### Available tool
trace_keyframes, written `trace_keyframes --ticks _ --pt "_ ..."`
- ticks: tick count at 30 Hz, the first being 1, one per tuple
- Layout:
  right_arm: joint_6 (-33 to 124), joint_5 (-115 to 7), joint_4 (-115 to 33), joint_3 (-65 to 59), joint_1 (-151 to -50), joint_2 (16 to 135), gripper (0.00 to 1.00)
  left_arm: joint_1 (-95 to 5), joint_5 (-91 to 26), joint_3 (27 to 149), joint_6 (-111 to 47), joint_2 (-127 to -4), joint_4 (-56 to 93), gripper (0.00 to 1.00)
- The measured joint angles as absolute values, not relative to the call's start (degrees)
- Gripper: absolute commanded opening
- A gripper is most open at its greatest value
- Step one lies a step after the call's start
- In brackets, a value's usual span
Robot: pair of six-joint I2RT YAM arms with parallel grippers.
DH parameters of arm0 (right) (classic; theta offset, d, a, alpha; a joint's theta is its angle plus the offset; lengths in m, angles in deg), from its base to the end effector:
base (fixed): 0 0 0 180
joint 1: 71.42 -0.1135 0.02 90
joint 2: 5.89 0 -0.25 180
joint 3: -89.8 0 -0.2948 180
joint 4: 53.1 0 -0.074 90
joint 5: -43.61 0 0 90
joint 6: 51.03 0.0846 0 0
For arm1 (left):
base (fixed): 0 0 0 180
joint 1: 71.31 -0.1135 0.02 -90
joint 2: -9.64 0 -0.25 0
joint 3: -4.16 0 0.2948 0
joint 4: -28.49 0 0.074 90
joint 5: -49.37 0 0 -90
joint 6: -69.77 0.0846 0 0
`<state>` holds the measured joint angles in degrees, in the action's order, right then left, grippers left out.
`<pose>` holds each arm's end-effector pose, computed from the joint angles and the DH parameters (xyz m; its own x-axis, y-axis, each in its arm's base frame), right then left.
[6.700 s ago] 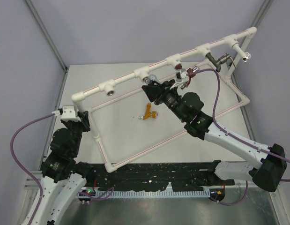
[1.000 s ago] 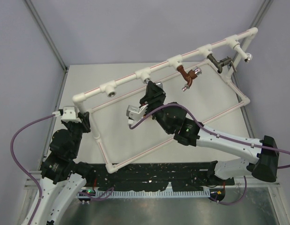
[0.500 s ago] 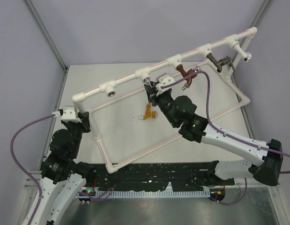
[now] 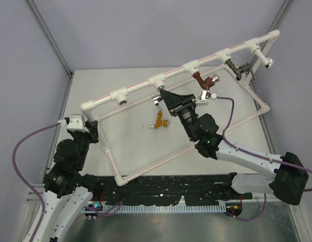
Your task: Install the water faucets
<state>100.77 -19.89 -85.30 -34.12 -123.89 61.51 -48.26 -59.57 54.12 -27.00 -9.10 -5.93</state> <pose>0.2449 0.2568 0.3398 -0.2991 0.9054 -0.3014 -0.4067 0.1648 0.8986 0.1848 -0.0488 0.3380 -0.0595 -0.0959 -0.9936 0.0656 0.9929 -0.0997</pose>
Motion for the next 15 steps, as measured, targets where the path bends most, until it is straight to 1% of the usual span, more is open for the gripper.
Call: trace_keyframes --ticks 1,2,4,6,7,8,10,15 --pt "101.7 -19.8 -85.8 -34.4 -123.8 61.5 0.34 -48.1 -59.4 54.1 -27.0 -9.1 -5.9 0.0" --pt "102.0 -19.9 -86.1 -34.6 -123.7 61.5 0.46 -48.1 -59.4 54.1 -27.0 -9.1 -5.9 0.0" --pt "102.1 -20.4 -86.5 -34.8 -123.7 61.2 0.57 -48.1 -59.2 54.1 -27.0 -9.1 -5.9 0.0" --pt "102.9 -20.8 -87.3 -35.2 -123.7 60.1 0.66 -48.1 -59.5 54.1 -27.0 -9.1 -5.8 0.0" --pt "103.2 -20.9 -87.5 -35.7 -123.5 59.3 0.68 -48.1 -59.6 54.1 -27.0 -9.1 -5.8 0.0" --pt "103.2 -20.9 -87.6 -36.3 -123.2 58.6 0.74 -48.1 -59.5 54.1 -27.1 -9.1 -5.8 0.0" --pt "102.6 -21.0 -87.6 -37.0 -122.8 57.4 0.79 -48.1 -59.5 54.1 -27.1 -9.1 -5.8 0.0" --pt "97.1 -21.3 -85.3 -37.7 -122.3 53.9 0.83 -48.1 -59.5 54.1 -27.1 -9.1 -5.8 0.0"
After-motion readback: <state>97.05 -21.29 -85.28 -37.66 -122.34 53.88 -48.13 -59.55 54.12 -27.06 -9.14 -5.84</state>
